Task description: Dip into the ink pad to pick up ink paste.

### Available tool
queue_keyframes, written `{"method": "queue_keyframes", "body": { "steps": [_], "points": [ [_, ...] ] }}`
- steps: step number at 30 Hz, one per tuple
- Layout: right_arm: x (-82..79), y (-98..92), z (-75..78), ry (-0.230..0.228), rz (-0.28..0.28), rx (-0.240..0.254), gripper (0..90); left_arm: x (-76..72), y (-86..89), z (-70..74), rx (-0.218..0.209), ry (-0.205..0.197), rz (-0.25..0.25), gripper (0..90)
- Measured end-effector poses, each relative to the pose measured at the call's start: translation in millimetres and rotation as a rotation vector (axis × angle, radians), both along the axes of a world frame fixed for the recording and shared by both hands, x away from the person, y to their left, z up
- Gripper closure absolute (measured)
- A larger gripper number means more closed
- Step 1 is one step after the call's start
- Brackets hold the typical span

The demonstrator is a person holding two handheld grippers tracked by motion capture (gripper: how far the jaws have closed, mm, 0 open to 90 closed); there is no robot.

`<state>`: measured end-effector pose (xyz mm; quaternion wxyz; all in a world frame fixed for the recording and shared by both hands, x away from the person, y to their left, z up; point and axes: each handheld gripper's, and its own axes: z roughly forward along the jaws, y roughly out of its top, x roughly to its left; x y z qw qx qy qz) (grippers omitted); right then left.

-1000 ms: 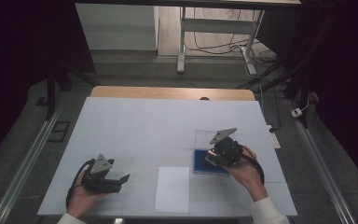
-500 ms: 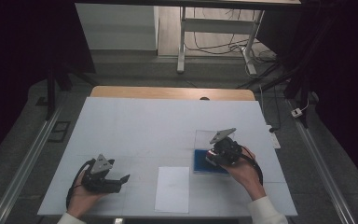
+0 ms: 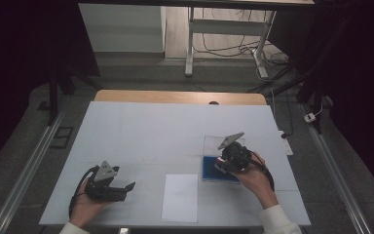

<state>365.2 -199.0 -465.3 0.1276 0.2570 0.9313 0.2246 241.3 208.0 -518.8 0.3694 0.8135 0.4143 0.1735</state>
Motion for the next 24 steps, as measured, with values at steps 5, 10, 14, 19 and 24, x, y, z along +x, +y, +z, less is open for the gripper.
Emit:
{"method": "queue_keyframes", "body": {
  "steps": [5, 10, 14, 19, 24],
  "points": [
    [0.4, 5.6, 1.8, 0.007, -0.001, -0.035, 69.5, -0.2, -0.1, 0.6, 0.0, -0.001, 0.0, 17.3],
    [2.9, 7.1, 2.7, 0.025, 0.002, -0.062, 69.6, -1.0, 0.5, 1.4, -0.003, -0.003, 0.002, 17.3],
    [5.9, 1.0, -1.1, 0.07, -0.02, -0.027, 69.9, -1.1, -0.1, 0.9, 0.0, 0.0, 0.001, 17.3],
    [4.7, 3.4, -2.6, 0.055, -0.016, -0.048, 70.0, -1.7, 0.1, 1.3, -0.002, -0.002, 0.001, 17.3],
    [4.8, 3.1, -3.2, 0.062, -0.026, -0.043, 70.0, -2.0, -0.1, 1.5, -0.002, -0.002, 0.002, 17.3]
  ]
}}
